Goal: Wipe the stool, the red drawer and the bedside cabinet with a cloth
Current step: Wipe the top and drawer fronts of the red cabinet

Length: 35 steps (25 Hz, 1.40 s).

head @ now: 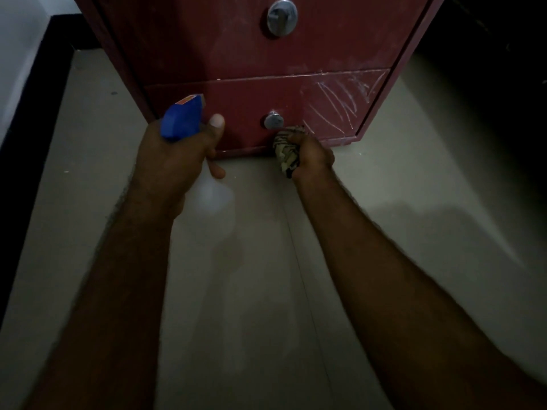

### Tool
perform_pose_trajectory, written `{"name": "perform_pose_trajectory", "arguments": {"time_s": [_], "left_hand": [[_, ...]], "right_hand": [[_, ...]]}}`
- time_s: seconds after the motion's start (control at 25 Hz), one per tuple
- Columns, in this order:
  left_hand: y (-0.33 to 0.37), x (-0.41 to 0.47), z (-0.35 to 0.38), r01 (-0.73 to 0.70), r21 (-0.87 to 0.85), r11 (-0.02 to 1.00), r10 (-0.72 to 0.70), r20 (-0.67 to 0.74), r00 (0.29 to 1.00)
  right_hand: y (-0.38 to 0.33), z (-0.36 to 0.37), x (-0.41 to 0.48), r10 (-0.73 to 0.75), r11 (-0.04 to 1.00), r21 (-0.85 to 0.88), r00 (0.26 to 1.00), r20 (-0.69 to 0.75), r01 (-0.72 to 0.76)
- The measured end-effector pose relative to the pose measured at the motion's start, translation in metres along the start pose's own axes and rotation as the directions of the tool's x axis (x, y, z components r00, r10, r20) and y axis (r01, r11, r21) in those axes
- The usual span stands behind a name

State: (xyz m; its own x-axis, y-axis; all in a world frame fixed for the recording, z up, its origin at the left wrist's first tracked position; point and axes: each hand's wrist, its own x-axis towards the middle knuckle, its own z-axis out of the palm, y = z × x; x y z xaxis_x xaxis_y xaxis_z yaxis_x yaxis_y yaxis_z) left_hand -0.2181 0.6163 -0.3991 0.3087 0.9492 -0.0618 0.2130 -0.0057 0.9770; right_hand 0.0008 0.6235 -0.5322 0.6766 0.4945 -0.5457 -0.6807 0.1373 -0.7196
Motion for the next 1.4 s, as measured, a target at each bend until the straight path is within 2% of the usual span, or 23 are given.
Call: {"name": "perform_pose_trajectory", "arguments": {"time_s": [0.12, 0.28, 0.4, 0.64, 0.72, 1.0, 1.08, 1.16, 1.28, 1.36, 1.4], "left_hand": [[0.0, 0.0, -0.003, 0.005, 0.016, 1.0, -0.005, -0.011, 1.0], [0.0, 0.001, -0.004, 0.01, -0.006, 1.0, -0.01, -0.007, 1.0], [0.0, 0.0, -0.005, 0.003, -0.026, 1.0, -0.003, -0.004, 1.0], [0.001, 0.0, -0.004, 0.012, -0.008, 1.0, -0.012, -0.006, 1.0], [0.001, 0.001, -0.006, 0.011, -0.01, 1.0, -0.011, -0.014, 1.0], [-0.001, 0.004, -0.009, 0.014, -0.013, 1.0, -0.014, -0.021, 1.0], [-0.002, 0.005, -0.011, 0.027, 0.0, 1.0, -0.027, -0.028, 0.999], [-0.004, 0.005, -0.013, 0.03, 0.016, 0.999, -0.029, -0.031, 0.999], [-0.005, 0.006, -0.014, 0.035, 0.013, 0.999, -0.034, -0.024, 0.999], [-0.002, 0.005, -0.012, 0.024, 0.0, 1.0, -0.024, -0.02, 0.999], [0.0, 0.004, -0.012, 0.021, -0.004, 1.0, -0.021, -0.023, 1.0]], "right_hand": [[0.005, -0.008, -0.004, -0.048, 0.998, 0.048, 0.998, 0.041, 0.046], [0.006, -0.011, -0.007, 0.005, 1.0, 0.021, 0.999, 0.051, -0.006], [0.005, -0.007, -0.007, -0.079, 0.995, 0.066, 0.995, 0.063, 0.074], [-0.001, -0.008, -0.005, -0.071, 0.995, -0.073, 0.997, -0.018, 0.07], [-0.007, -0.004, -0.007, -0.119, 0.989, -0.094, 0.992, -0.034, 0.116], [-0.024, -0.001, -0.017, -0.333, 0.923, -0.181, 0.94, 0.068, 0.34], [-0.025, 0.0, -0.022, -0.434, 0.854, -0.271, 0.896, 0.099, 0.444], [-0.026, 0.002, -0.025, -0.555, 0.738, -0.357, 0.816, 0.161, 0.573], [-0.03, 0.001, -0.028, -0.609, 0.635, -0.392, 0.743, 0.277, 0.666], [-0.03, -0.003, -0.026, -0.59, 0.668, -0.366, 0.76, 0.272, 0.649], [-0.028, -0.006, -0.024, -0.559, 0.714, -0.353, 0.796, 0.234, 0.605]]}}
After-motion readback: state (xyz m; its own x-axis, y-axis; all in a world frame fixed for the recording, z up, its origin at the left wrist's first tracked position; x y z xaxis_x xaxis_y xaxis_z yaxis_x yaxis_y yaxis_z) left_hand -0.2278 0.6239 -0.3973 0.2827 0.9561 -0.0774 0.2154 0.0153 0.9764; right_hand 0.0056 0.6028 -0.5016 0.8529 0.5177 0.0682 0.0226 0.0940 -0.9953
